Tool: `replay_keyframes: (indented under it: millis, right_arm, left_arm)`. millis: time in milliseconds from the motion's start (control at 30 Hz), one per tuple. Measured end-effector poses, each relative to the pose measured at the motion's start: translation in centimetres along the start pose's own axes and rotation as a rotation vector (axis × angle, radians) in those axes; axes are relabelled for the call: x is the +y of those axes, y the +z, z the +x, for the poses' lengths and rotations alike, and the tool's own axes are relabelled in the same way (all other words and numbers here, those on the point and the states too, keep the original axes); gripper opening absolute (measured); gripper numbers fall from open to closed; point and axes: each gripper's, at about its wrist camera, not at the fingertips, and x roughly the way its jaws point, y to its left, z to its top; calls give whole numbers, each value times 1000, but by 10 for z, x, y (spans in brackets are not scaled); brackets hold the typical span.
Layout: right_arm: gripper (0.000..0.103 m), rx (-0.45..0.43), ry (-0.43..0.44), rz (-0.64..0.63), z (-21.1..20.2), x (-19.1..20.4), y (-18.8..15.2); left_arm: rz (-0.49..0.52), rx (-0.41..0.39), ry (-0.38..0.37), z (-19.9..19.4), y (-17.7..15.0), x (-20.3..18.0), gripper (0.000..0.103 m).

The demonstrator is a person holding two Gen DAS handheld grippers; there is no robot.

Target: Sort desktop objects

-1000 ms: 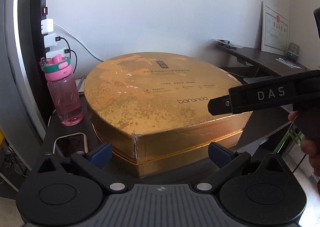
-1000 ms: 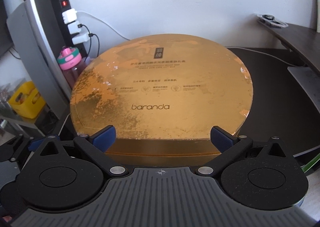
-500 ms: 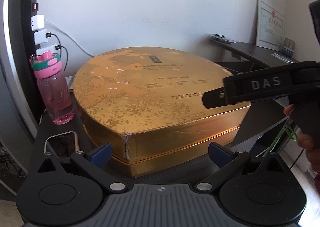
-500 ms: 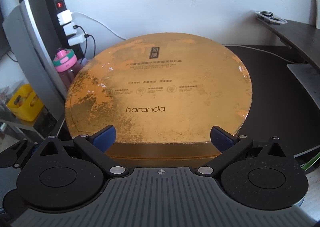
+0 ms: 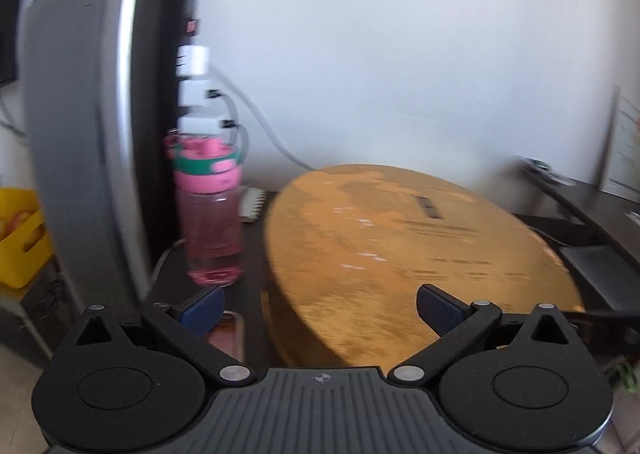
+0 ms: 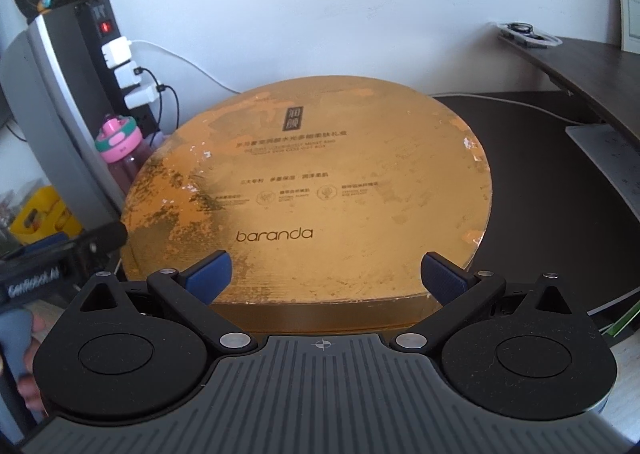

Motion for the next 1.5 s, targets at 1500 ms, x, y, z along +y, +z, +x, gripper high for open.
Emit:
replay_keyframes:
  millis: [1500]
  right_arm:
    - [101,-73,-83,-114,29,-17,26]
  left_arm:
    - [153,89,-36,37,21,-37,102]
